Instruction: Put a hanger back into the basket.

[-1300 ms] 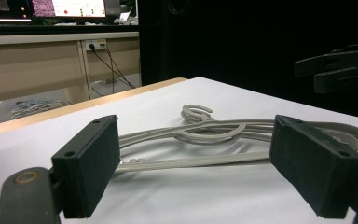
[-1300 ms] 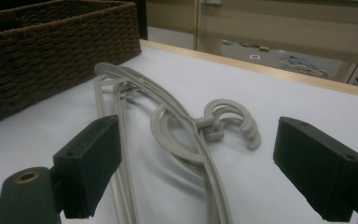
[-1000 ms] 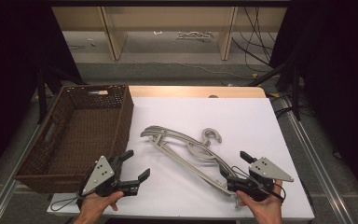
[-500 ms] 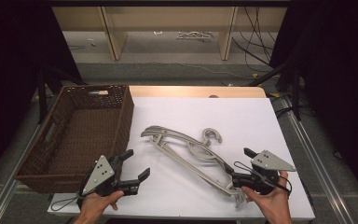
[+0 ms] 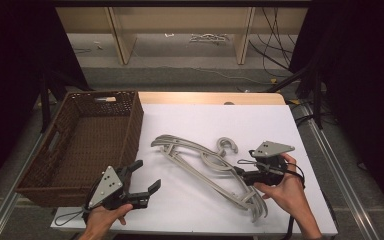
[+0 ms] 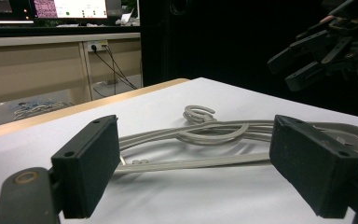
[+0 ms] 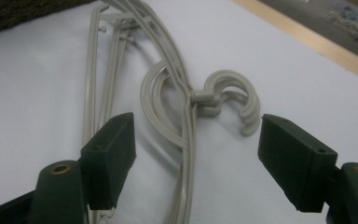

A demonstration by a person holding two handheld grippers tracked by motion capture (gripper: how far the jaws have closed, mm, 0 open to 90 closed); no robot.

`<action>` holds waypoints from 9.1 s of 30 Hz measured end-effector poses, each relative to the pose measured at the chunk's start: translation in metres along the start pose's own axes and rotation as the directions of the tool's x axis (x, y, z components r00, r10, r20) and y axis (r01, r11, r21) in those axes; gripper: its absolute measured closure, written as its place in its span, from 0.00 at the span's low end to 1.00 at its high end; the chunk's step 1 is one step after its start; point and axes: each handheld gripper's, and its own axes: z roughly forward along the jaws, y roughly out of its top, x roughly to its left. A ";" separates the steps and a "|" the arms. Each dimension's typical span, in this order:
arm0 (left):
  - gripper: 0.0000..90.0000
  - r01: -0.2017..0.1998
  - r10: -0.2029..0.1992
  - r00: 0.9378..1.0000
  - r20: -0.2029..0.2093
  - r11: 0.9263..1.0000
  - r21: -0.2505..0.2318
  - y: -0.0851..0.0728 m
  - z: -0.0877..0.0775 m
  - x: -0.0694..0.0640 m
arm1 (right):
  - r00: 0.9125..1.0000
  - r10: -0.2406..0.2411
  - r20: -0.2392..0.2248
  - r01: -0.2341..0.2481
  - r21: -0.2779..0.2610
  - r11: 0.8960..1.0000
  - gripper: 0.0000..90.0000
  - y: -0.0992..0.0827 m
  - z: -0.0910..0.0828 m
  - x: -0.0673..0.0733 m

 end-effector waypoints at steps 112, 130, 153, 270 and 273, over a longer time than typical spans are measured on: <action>0.51 -0.232 0.115 0.957 0.265 0.850 0.472 0.050 0.111 -0.024 | 0.886 -0.416 -0.207 0.445 0.124 0.887 0.91 0.038 0.006 0.047; 0.90 -0.385 0.187 0.892 0.412 0.792 0.474 0.058 0.105 -0.032 | 0.861 -0.483 -0.158 0.499 0.081 0.863 0.85 0.040 0.004 0.047; 0.91 -0.162 0.074 0.978 0.198 0.864 0.477 0.071 0.093 0.014 | 0.999 -0.029 0.032 0.035 -0.188 0.982 0.31 0.037 -0.021 0.018; 0.90 0.188 0.170 0.887 -0.430 0.718 0.671 0.024 -0.037 0.264 | 0.992 0.121 0.046 -0.113 -0.156 0.981 0.22 -0.037 0.011 0.011; 0.90 0.202 0.173 0.879 -0.444 0.708 0.676 0.021 -0.037 0.264 | 0.991 0.124 0.044 -0.116 -0.152 0.982 0.22 -0.038 0.011 0.011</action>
